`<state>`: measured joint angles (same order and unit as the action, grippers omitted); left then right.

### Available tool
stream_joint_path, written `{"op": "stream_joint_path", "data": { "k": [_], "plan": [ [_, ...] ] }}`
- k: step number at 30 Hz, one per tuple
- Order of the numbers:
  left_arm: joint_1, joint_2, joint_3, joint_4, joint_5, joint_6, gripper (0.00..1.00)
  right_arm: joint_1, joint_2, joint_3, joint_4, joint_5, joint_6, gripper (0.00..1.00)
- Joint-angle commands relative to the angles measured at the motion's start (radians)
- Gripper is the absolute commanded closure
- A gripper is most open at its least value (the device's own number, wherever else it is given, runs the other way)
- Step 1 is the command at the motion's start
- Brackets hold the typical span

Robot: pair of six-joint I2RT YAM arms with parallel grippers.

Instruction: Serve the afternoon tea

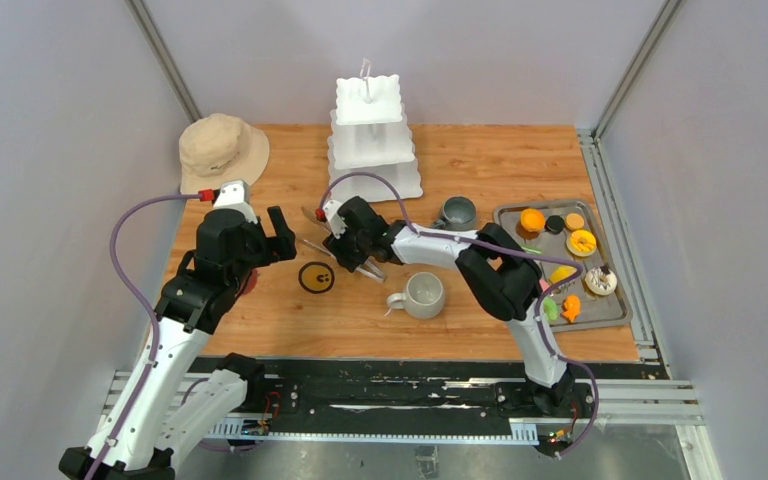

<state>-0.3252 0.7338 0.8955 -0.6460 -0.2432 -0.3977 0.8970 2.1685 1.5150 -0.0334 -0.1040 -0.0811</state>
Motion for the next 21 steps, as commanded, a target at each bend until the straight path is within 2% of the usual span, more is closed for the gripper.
{"op": "stream_joint_path", "data": {
  "k": [1,4,6,7,12,21],
  "plan": [
    [-0.006,-0.014,-0.004,-0.003,0.002,-0.008,0.02,-0.020,0.001,-0.038,-0.054,0.024,-0.003,0.59],
    [-0.006,-0.011,-0.006,0.004,0.002,-0.009,0.02,-0.021,-0.030,-0.040,-0.071,0.032,0.013,0.78],
    [-0.006,-0.008,-0.004,0.006,0.001,-0.006,0.02,-0.021,-0.051,-0.024,-0.096,0.046,0.024,0.97],
    [-0.006,-0.007,-0.001,0.006,0.000,-0.005,0.02,-0.021,-0.065,-0.012,-0.109,0.047,0.026,0.99],
    [-0.006,-0.005,0.014,0.007,-0.015,0.007,0.02,-0.021,-0.174,0.014,-0.134,0.049,0.042,0.99],
    [-0.006,-0.003,0.110,0.004,-0.085,0.050,0.02,-0.038,-0.508,-0.010,-0.188,0.141,0.110,0.99]
  ]
}}
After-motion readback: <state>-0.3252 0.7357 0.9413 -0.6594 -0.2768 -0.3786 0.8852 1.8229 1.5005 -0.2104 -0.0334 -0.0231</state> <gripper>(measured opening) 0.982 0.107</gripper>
